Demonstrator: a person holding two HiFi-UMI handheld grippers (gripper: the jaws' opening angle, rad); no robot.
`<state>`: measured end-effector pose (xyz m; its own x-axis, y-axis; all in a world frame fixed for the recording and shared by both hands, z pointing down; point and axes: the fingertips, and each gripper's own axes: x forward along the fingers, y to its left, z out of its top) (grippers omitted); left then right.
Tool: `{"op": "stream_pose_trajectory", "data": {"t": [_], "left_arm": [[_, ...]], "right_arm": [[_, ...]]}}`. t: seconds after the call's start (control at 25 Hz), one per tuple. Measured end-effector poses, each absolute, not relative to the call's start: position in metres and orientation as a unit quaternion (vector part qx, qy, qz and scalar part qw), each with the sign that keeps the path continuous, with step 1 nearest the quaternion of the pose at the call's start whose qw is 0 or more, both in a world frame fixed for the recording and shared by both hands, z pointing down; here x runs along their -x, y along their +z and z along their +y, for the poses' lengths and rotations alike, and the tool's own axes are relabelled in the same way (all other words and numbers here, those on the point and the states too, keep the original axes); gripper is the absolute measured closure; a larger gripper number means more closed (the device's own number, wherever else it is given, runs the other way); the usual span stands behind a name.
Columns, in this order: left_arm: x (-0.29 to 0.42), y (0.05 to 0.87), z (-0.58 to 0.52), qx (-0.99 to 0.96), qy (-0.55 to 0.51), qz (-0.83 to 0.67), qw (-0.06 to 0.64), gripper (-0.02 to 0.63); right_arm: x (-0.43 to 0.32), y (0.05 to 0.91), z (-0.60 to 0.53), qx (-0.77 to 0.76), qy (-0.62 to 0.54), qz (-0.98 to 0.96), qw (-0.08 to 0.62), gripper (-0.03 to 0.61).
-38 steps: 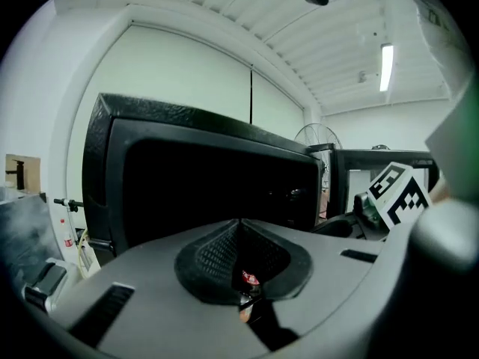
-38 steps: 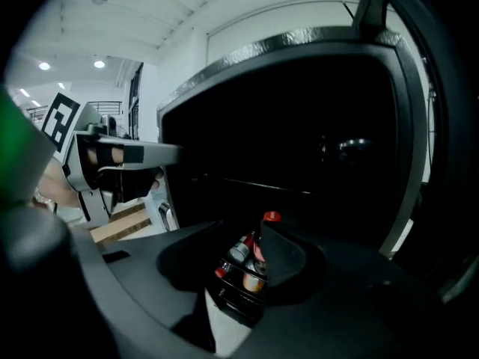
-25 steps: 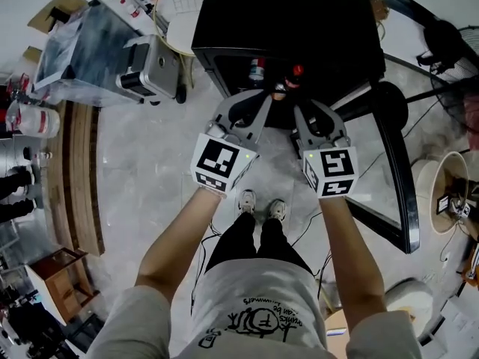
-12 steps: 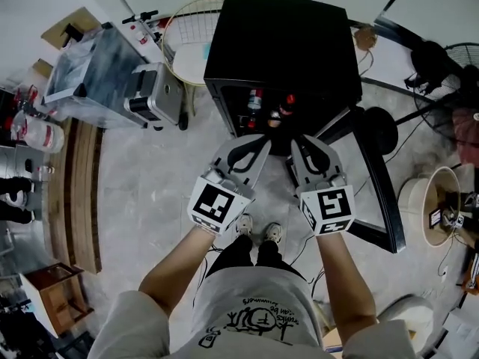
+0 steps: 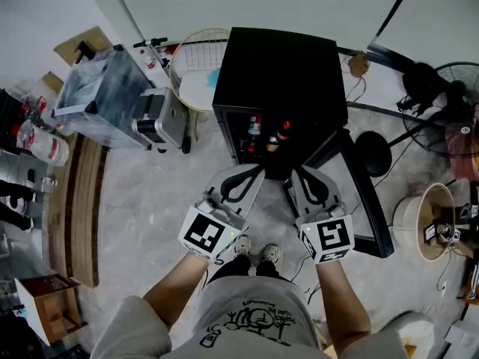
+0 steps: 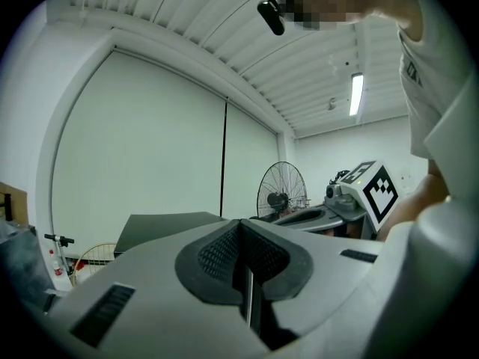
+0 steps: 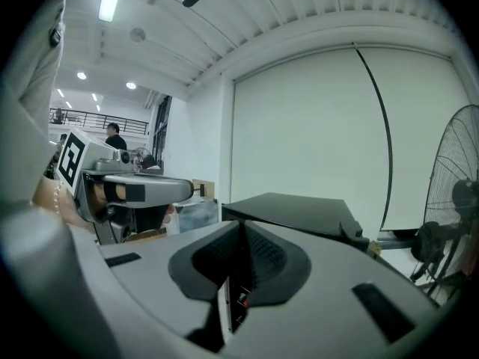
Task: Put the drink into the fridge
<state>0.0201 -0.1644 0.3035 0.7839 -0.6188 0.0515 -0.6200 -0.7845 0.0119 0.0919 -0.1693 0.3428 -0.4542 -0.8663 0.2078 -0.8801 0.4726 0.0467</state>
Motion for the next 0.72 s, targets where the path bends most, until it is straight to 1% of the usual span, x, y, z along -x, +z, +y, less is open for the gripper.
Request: {"op": "stream_pose_trajectory", "data": {"t": [0.24,0.52,0.72], "left_arm": [[-0.014,0.279,-0.144,-0.945,0.017,-0.327,0.002,0.592],[-0.010,0.256,-0.130,-0.943,0.003,-0.332,-0.003,0.592],[-0.009,0.243,-0.121,-0.942,-0.007,-0.335,0.002,0.592]], "right_arm": [[-0.088,0.315,-0.149,-0.497,0.003,-0.860,0.112,0.557],[-0.085,0.287,-0.133,-0.490,-0.001,-0.866,0.099,0.560],[-0.083,0.271,-0.123,-0.486,-0.001,-0.868,0.101,0.571]]}}
